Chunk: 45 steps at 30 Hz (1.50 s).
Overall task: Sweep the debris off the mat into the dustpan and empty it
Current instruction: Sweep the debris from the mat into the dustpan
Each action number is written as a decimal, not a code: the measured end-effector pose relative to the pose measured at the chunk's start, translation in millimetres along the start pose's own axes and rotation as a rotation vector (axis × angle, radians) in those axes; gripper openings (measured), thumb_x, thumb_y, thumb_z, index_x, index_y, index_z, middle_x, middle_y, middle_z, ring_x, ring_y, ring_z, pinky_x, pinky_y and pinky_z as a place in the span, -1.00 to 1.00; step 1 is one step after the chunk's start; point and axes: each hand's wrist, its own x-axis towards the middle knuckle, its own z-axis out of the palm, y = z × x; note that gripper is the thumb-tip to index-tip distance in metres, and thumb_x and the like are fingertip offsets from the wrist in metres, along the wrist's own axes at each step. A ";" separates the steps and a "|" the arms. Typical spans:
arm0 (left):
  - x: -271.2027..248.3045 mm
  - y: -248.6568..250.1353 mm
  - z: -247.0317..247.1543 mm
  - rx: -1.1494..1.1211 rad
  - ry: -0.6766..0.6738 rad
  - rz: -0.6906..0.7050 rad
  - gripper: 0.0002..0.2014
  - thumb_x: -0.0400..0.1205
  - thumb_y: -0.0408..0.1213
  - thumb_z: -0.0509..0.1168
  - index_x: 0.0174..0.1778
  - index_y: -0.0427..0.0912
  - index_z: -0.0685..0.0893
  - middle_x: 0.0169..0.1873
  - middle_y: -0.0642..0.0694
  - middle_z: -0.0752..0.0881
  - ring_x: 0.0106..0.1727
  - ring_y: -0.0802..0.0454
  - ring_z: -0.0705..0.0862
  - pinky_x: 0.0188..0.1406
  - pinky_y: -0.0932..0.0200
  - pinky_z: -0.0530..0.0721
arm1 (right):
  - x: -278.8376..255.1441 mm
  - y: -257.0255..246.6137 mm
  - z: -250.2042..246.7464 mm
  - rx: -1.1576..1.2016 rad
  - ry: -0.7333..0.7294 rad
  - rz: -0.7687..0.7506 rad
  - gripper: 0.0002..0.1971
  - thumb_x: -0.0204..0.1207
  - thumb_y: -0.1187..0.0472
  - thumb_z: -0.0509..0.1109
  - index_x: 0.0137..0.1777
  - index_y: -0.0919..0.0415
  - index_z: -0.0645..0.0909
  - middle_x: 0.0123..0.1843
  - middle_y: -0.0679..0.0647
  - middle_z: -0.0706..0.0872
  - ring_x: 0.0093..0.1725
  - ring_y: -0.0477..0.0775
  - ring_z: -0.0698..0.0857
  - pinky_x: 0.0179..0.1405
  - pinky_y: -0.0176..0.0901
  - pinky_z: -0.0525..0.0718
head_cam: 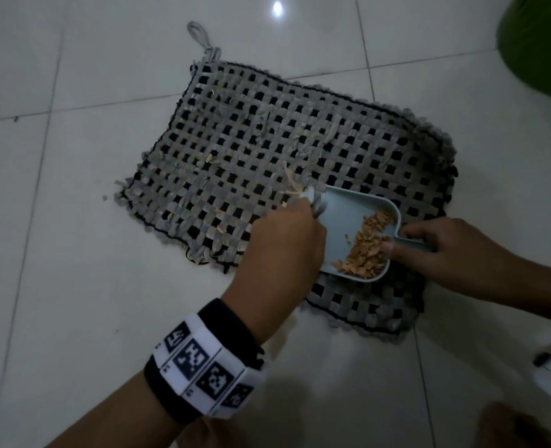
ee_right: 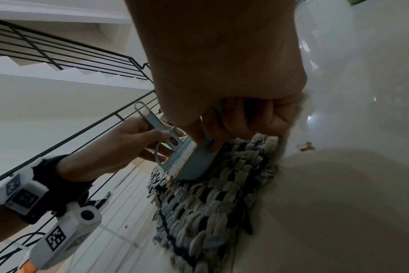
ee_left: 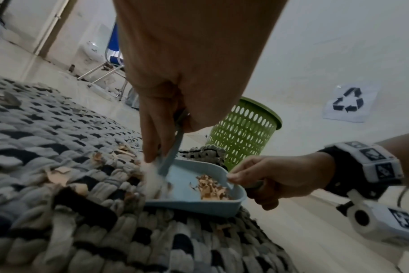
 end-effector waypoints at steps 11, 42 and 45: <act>11.4 -8.5 -12.6 0.022 0.053 0.014 -0.70 0.82 -0.15 0.11 -0.14 -0.16 0.63 -0.56 0.10 0.45 -0.61 0.21 0.32 -0.60 0.24 0.26 | 2.7 8.1 3.9 0.028 0.004 -0.024 -0.50 0.32 -0.41 0.28 -0.11 -0.06 0.83 -0.25 -0.02 0.85 -0.33 0.00 0.80 -0.22 0.25 0.76; 8.0 0.2 5.9 -0.294 0.117 0.134 -0.60 0.80 -0.14 0.18 -0.36 -0.19 0.60 -0.60 0.02 0.57 -0.67 0.10 0.49 -0.68 0.25 0.44 | 4.6 17.9 11.1 0.029 0.010 -0.060 -0.64 0.41 -0.33 0.29 -0.09 -0.14 0.77 -0.22 -0.19 0.82 -0.34 -0.23 0.76 -0.42 -0.21 0.62; 10.1 -1.9 7.5 -0.320 0.011 0.172 -0.59 0.79 -0.11 0.19 -0.33 -0.23 0.63 -0.58 0.02 0.59 -0.65 0.07 0.52 -0.70 0.30 0.44 | 4.0 16.9 13.1 0.037 0.016 -0.051 -0.59 0.40 -0.38 0.29 -0.11 -0.12 0.78 -0.24 -0.13 0.82 -0.36 -0.17 0.76 -0.44 -0.07 0.67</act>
